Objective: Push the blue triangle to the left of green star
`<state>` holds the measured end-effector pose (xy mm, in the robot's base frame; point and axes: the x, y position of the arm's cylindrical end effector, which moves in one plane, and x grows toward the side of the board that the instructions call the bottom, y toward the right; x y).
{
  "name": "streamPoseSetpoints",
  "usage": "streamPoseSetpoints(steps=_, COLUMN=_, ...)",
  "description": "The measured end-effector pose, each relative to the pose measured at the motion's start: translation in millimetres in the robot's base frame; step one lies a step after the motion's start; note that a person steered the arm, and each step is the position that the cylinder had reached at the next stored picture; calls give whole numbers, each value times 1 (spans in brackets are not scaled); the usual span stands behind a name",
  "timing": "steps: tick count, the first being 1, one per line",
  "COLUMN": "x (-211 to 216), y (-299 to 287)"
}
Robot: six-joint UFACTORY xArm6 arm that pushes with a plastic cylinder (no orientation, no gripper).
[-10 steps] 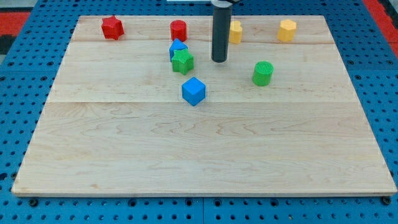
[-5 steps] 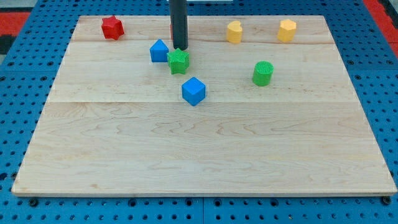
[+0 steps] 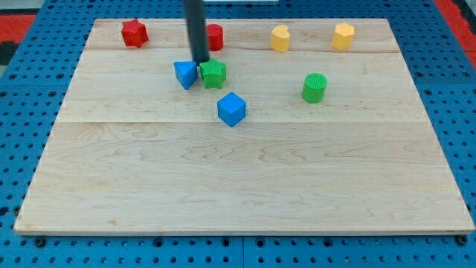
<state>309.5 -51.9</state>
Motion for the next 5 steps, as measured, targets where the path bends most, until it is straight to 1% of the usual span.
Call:
streamPoseSetpoints(steps=1, x=28, y=-18)
streamPoseSetpoints(steps=2, x=47, y=-20)
streamPoseSetpoints(steps=3, x=36, y=-47)
streamPoseSetpoints(steps=5, x=20, y=-27)
